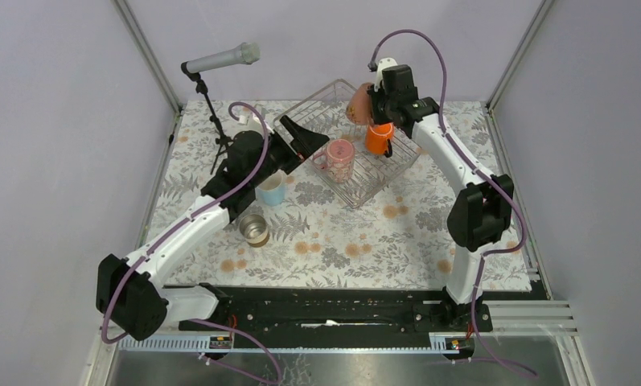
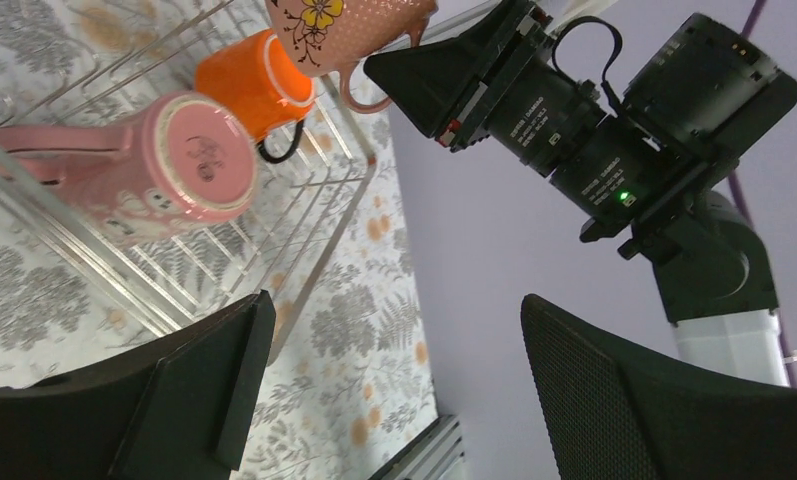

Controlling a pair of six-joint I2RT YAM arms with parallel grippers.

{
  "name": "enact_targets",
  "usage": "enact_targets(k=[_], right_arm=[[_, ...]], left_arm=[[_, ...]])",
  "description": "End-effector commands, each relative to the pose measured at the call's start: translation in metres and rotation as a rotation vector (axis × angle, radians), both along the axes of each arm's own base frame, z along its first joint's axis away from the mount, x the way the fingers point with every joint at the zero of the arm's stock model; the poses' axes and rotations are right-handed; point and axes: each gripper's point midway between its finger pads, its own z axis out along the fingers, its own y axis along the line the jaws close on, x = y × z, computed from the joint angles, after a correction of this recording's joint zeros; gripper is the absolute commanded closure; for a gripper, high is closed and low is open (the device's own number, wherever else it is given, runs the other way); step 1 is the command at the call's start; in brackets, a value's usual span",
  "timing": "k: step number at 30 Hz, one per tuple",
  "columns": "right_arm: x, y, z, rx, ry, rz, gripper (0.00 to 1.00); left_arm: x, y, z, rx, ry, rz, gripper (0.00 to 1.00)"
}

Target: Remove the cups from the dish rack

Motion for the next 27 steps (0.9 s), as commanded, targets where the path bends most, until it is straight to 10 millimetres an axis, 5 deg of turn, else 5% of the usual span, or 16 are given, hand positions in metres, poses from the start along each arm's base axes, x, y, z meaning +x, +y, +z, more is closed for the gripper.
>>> enact_targets(k=[1,7,18,27], right_arm=[[-0.004,0.009,0.09,0.117,-0.176,-0.019,1.0],[-0.025,0.023,0.11,0.186,-0.168,0.009,1.0],[-0.065,0.049,0.154,0.355,-0.154,0.103,1.0],[-0.087,0.057,0.165,0.434,-0.117,0.152,1.0]], left_arm=[[0.013,-0.003,0.031,-0.152,-0.075,0.025,0.01],[0.027,0.0,0.042,-0.278,-0.097,0.073,0.01],[0.066,-0.015,0.017,-0.478,-0.073,0.11,0.02],[0.069,0.0,0.056,-0.684,-0.24,0.106,0.05]])
